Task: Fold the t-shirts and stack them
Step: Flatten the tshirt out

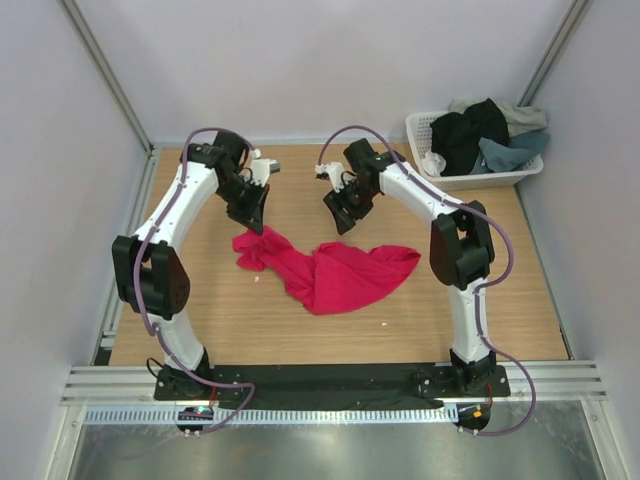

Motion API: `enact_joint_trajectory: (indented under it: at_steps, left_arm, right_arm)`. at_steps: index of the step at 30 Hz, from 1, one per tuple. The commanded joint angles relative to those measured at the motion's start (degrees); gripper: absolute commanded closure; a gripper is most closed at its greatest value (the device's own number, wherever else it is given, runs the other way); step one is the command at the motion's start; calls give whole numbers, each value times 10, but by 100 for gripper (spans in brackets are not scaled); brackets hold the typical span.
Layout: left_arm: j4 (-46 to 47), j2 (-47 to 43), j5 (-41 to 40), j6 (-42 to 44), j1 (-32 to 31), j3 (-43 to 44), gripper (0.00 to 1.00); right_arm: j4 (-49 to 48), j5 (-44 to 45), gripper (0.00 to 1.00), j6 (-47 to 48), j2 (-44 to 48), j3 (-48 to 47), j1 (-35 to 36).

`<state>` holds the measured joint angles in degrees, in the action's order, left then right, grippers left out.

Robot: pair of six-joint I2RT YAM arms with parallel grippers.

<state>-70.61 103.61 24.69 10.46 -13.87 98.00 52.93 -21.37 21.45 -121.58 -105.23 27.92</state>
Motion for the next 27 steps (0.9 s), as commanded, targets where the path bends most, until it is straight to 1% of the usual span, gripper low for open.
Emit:
enact_joint_trajectory:
  at_steps: [1, 5, 9, 13, 14, 17, 23, 24, 25, 27]
  left_arm:
    - [-1, -30, 9, -7, -2, -3, 100]
    - [-1, -26, 5, -7, -3, 1, 100]
    - [-1, -16, 2, -7, -3, 6, 100]
    - [-1, -11, 0, -7, -3, 13, 100]
    - [-1, -10, -1, -8, -3, 14, 100]
    - [-1, -10, -4, -6, -2, 15, 100]
    - [-1, -8, -6, -6, -2, 14, 100]
    - [-1, -9, -7, -6, -3, 14, 100]
    - [-1, -8, -9, -6, -2, 14, 100]
    - [0, -10, -9, -5, -3, 12, 100]
  right_arm:
    - [11, -10, 42, 10, -15, -32, -1]
    - [39, -37, 43, 23, -35, -38, -1]
    - [60, -75, 43, 32, -31, -25, 1]
    - [87, -82, 44, 46, -39, -17, 7]
    - [84, -86, 46, 51, -38, -2, 7]
    - [89, -90, 51, 57, -36, 5, 9]
    - [93, -91, 52, 61, -38, 5, 19]
    - [93, -91, 53, 61, -38, 4, 19]
    - [92, -90, 59, 61, -38, 2, 20]
    - [90, -89, 68, 61, -38, -1, 20]
